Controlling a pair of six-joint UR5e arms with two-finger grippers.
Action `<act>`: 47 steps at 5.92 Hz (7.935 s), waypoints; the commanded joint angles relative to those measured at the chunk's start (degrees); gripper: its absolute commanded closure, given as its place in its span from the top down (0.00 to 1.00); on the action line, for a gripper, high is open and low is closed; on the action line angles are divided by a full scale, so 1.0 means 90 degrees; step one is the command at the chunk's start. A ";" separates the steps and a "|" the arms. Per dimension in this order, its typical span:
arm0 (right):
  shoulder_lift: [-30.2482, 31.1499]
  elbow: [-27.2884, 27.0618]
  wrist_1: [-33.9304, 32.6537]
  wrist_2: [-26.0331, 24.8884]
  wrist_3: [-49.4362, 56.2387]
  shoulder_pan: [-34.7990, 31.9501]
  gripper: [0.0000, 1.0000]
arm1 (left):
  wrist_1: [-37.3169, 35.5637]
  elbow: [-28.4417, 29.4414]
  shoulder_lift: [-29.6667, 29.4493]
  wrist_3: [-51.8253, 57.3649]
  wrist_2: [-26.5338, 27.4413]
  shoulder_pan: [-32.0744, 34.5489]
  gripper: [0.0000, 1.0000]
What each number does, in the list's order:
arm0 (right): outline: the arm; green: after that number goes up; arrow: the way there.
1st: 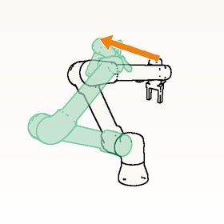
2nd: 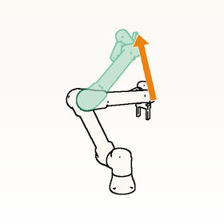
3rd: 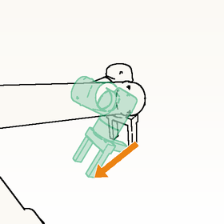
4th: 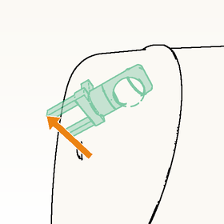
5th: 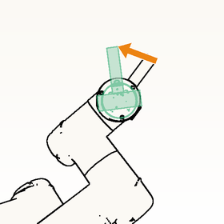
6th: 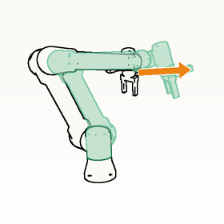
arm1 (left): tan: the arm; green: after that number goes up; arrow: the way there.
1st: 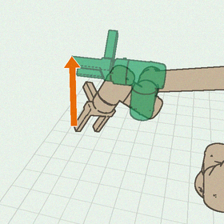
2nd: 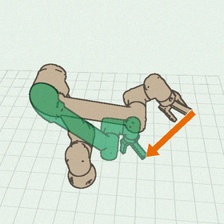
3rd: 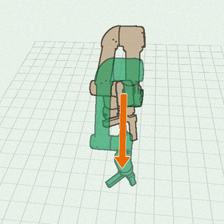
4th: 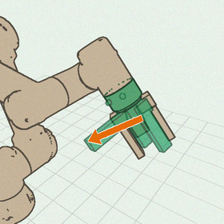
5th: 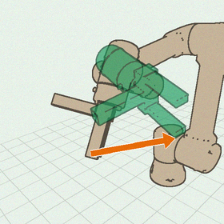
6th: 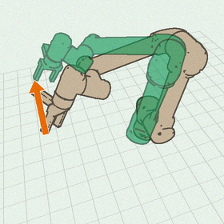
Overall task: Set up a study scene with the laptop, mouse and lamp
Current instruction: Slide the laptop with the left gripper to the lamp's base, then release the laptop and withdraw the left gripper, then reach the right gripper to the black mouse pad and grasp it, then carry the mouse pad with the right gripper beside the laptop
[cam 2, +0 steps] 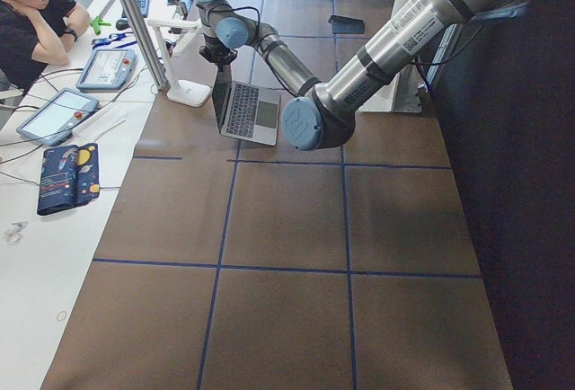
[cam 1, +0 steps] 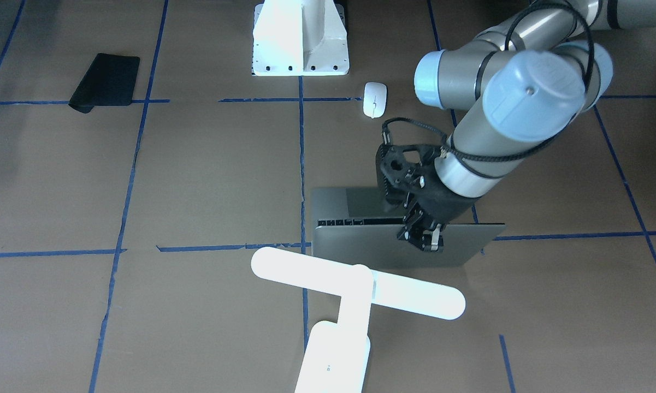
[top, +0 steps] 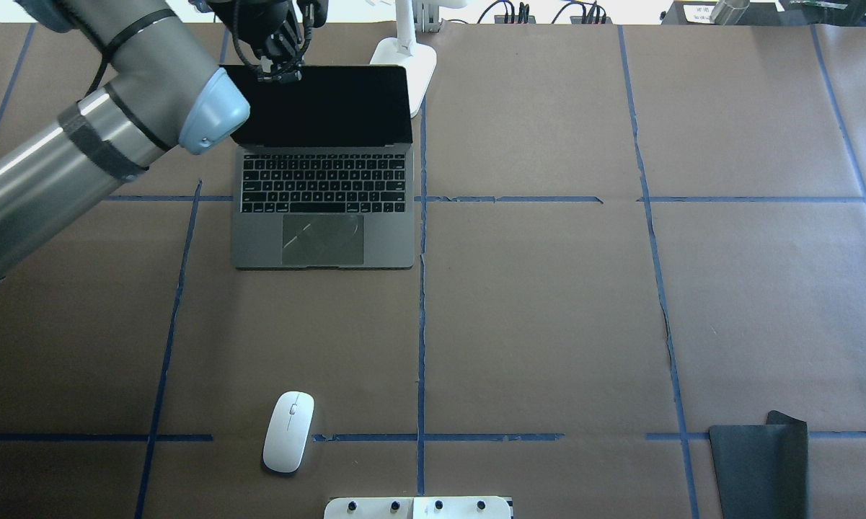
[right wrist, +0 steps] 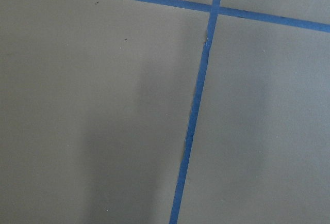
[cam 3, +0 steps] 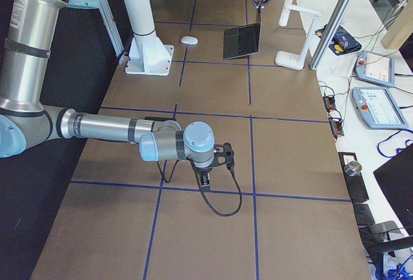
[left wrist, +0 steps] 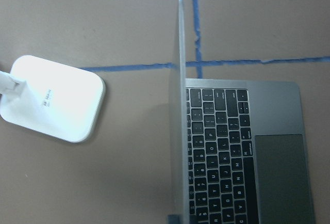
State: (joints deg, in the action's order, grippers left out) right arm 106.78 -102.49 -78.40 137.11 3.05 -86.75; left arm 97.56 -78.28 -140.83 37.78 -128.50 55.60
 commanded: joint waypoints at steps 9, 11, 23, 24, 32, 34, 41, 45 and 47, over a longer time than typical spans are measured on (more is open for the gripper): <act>-0.0048 -0.0553 -0.0010 0.0224 -0.0791 0.0058 1.00 | -0.0781 -0.2260 0.3748 -0.1717 -0.0224 0.1467 0.99; -0.0058 -0.0925 -0.0020 0.0225 -0.1501 0.0468 1.00 | -0.1033 -0.2298 0.4413 -0.1678 -0.0205 0.2021 1.00; 0.2080 -0.1415 0.5018 -0.2713 -0.8690 0.5759 1.00 | -0.0957 -0.2230 0.6233 -0.4129 -0.1131 0.3685 1.00; 0.2254 -0.1385 0.5358 -0.3227 -0.9298 0.6554 1.00 | -0.0957 -0.2201 0.6234 -0.4129 -0.1451 0.3685 1.00; 0.1973 -0.1023 0.5400 -0.4746 -1.0437 0.8447 0.06 | -0.0947 -0.2230 0.6302 -0.4061 -0.1474 0.3685 1.00; 0.1992 -0.1431 0.5400 -0.4736 -1.0446 0.8389 0.00 | -0.0947 -0.2230 0.6302 -0.4061 -0.1474 0.3685 1.00; -0.2422 -0.0623 0.2513 -0.3388 -1.0359 0.5782 0.00 | -0.0947 -0.2328 0.6292 -0.4061 -0.1474 0.3685 1.00; -0.5910 0.2061 0.0996 -0.3398 -1.0282 0.5362 0.00 | -0.0762 -0.2318 0.6302 -0.4061 -0.1474 0.3685 1.00; -0.6842 0.3250 0.1025 -0.3398 -1.0222 0.5245 0.00 | -0.0752 -0.2318 0.6302 -0.4061 -0.1600 0.3685 1.00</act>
State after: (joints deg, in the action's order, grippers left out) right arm 48.72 -77.63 -69.19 106.53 -89.11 -39.04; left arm 90.74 -99.18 -84.12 1.23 -142.26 88.77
